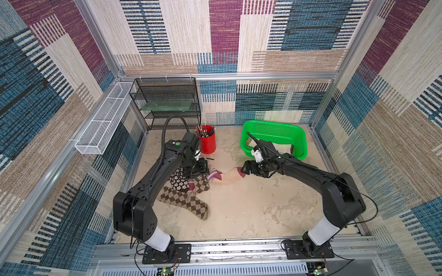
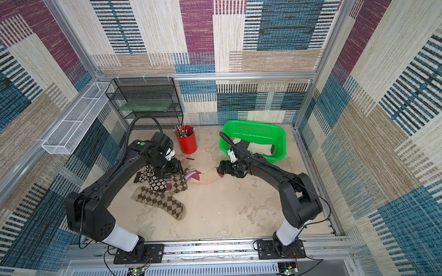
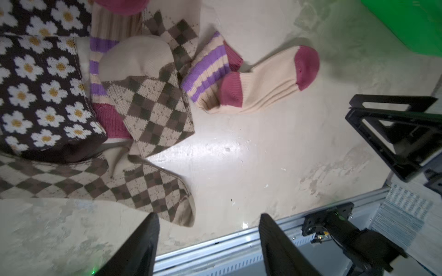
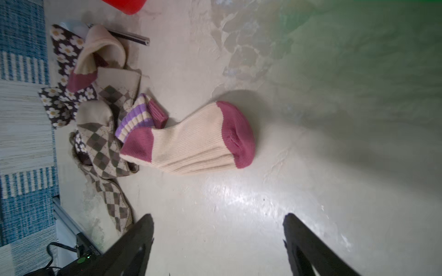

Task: Place the socks together as a pair
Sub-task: Place a pair of socks in the bin, then pick up the sock at the center of the board.

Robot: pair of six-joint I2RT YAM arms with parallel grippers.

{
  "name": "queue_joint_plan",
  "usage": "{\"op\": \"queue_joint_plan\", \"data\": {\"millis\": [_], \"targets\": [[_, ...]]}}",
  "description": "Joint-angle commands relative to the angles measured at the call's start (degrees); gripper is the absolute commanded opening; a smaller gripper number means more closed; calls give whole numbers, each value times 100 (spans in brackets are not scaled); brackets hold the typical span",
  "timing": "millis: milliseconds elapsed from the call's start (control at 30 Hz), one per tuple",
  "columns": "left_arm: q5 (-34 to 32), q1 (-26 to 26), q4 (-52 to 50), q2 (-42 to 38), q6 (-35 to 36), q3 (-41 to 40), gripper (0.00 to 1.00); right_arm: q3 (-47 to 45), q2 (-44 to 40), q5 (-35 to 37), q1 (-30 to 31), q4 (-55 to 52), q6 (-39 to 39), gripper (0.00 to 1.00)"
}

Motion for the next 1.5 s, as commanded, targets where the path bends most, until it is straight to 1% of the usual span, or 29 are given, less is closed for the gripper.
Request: {"op": "queue_joint_plan", "data": {"millis": [0, 100, 200, 267, 333, 400, 533, 567, 633, 833, 900, 967, 1000, 1033, 1100, 1133, 1167, 1233, 1333, 1467], "targets": [[269, 8, 1225, 107, -340, -237, 64, 369, 477, 466, 104, 220, -187, 82], [116, 14, 1342, 528, -377, -157, 60, 752, 902, 896, 240, 192, -354, 76], [132, 11, 1465, 848, -363, -80, 55, 967, 1112, 1162, 383, 287, -531, 70], [117, 8, 1411, 1069, -286, 0, 48, 1078, 1241, 1228, 450, 299, -650, 60], [13, 6, 1353, 1177, -239, -61, 44, 1108, 1329, 1199, 483, 298, -687, 49], [-67, 18, 1419, 1228, -263, -195, 42, 971, 1305, 1145, 536, 465, -701, 40], [-31, 2, 1637, 1399, -310, -309, 41, 824, 1345, 1140, 622, 574, -734, 27], [-47, 7, 1668, 1449, -310, -318, 41, 815, 1358, 1146, 626, 581, -727, 26], [-25, 2, 1722, 1553, -297, -307, 41, 810, 1346, 1157, 634, 600, -717, 19], [-137, 2, 1834, 1734, -268, -423, 41, 765, 954, 1403, 888, 660, -933, 4], [-166, 2, 1846, 1806, -293, -454, 41, 640, 757, 1494, 1017, 705, -1019, 2], [-186, 5, 1908, 1846, -321, -527, 40, 549, 644, 1741, 1079, 599, -916, 4], [-174, 2, 1946, 1863, -333, -560, 41, 529, 638, 1837, 1053, 468, -792, 11], [-164, 2, 1949, 1897, -321, -565, 40, 488, 624, 1884, 1009, 388, -708, 21], [-194, 8, 1949, 1940, -297, -579, 41, 387, 610, 2082, 940, 355, -621, 45], [-199, 7, 1947, 1966, -283, -591, 40, 375, 633, 2134, 888, 355, -604, 54], [-199, 2, 1949, 1990, -268, -579, 40, 410, 678, 2147, 830, 346, -599, 58], [-255, 2, 1923, 2019, -243, -579, 40, 570, 833, 2190, 732, 303, -611, 63], [-261, 2, 1934, 2039, -238, -581, 40, 808, 1060, 2111, 632, 348, -777, 65], [-279, 2, 1933, 2074, -233, -604, 40, 1092, 1536, 1862, 517, 245, -996, 63]]}}
